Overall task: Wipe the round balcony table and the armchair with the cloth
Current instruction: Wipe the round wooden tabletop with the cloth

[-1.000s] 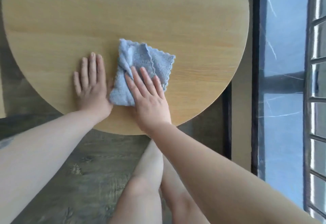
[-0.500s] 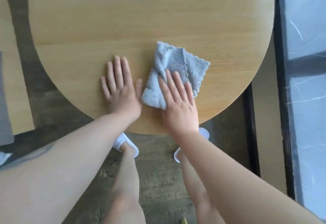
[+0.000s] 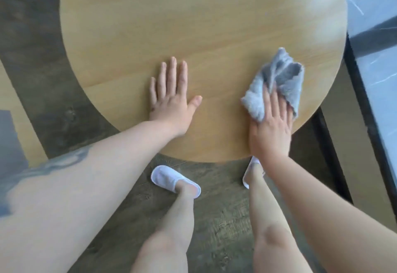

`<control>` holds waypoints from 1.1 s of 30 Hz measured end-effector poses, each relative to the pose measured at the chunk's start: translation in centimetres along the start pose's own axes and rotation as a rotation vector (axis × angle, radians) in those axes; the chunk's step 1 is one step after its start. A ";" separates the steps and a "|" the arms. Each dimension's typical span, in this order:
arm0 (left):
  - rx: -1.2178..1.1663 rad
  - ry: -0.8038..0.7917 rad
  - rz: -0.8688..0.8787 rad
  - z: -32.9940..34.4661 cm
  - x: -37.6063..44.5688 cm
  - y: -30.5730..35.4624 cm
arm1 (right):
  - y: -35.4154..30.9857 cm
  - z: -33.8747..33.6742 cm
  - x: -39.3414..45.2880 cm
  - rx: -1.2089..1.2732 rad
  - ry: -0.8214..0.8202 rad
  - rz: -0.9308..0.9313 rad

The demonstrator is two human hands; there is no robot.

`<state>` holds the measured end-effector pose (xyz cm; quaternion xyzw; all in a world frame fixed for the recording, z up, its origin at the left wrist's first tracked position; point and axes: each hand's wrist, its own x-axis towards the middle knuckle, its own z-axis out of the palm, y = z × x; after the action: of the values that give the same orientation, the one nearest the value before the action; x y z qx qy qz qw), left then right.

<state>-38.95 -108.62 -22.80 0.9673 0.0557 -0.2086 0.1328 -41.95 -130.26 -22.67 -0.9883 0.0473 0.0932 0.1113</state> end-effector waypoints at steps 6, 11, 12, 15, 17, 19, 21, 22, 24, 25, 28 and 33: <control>0.070 -0.052 -0.027 -0.1 0.3 0.3 | -6.6 -1.3 4.6 0.228 0.042 0.267; 0.072 -0.111 -0.022 -0.8 0.5 0.6 | -7.4 1.4 0.5 0.076 -0.062 -0.134; 0.057 -0.128 -0.006 -1.1 0.6 0.4 | -4.9 1.1 0.0 0.047 -0.028 -0.027; 0.041 -0.179 -0.009 -1.4 0.7 0.4 | 0.4 -1.5 -0.1 0.070 0.036 0.364; 0.056 -0.186 -0.020 -1.4 0.6 0.4 | -1.3 -1.8 1.4 0.124 0.109 0.476; 0.036 -0.122 0.009 -1.8 0.6 0.1 | -5.4 -1.3 3.0 0.170 0.128 0.336; 0.028 -0.008 0.107 -2.5 1.1 -1.3 | -9.0 0.0 3.2 0.172 0.063 0.116; 0.052 0.022 0.171 -2.9 1.5 -2.1 | -9.7 0.8 2.5 0.155 0.041 0.061; 0.117 0.019 0.317 -3.4 2.9 -3.3 | -8.3 1.8 -0.1 0.111 0.039 0.117; 0.133 0.004 0.389 -3.7 3.8 -3.6 | -6.8 1.9 -1.7 0.106 0.057 0.203; 0.110 0.004 0.532 -4.5 7.1 -2.7 | -3.7 0.7 -4.4 0.138 0.100 0.570; 0.206 0.055 0.521 -4.9 11.1 -1.9 | -11.0 -0.5 3.7 0.265 0.171 0.406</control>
<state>-27.30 -104.81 -23.63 0.9628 -0.2127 -0.1454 0.0816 -37.02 -119.92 -20.59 -0.9397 0.2657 0.0227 0.2142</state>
